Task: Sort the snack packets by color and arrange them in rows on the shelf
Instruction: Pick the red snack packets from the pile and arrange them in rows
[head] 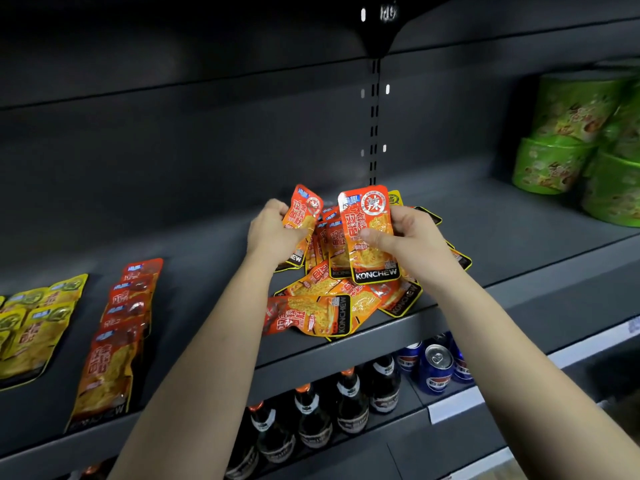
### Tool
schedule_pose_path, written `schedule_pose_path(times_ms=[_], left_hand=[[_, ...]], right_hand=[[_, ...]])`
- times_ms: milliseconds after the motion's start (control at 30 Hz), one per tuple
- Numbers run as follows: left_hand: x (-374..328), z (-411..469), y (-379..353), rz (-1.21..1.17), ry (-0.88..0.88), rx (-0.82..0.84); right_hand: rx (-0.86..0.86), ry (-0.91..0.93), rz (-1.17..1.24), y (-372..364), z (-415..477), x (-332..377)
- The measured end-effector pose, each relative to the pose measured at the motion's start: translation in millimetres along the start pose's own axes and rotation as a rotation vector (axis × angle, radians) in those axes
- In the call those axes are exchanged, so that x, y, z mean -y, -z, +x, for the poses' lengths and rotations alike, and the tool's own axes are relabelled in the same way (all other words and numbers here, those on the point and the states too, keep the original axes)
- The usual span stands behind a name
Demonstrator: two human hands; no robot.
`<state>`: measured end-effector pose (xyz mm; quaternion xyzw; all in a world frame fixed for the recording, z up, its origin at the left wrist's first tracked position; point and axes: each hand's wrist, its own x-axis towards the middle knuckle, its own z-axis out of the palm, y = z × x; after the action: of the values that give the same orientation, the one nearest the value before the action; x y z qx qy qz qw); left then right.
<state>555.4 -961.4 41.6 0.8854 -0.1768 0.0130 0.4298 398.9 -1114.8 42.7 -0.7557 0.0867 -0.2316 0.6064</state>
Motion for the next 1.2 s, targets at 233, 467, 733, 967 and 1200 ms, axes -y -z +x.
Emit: schedule_pose_path(times_ms=[233,467,733,967,1200], left_hand=[[-8.5,-28.6,40.0,0.293,-0.168,-0.024],[17.4,-60.9,82.9,0.467,-0.158,-0.094],[56.9,-80.5,134.7,0.557,-0.083,-0.189],[82.4,-92.3,175.5,0.552,-0.04,-0.226],[113.4,-93.1,210.6,0.551,0.0,-0.215]], right_hand=[[0.038,0.043,-0.076,-7.7,9.0,12.2],[0.073,0.118,-0.286,-34.4,21.0,16.8],[0.167,0.184,-0.407,-79.5,28.3,32.1],[0.224,0.189,-0.481,-130.1,34.5,47.4],[0.255,0.152,-0.522,-181.3,35.9,52.0]])
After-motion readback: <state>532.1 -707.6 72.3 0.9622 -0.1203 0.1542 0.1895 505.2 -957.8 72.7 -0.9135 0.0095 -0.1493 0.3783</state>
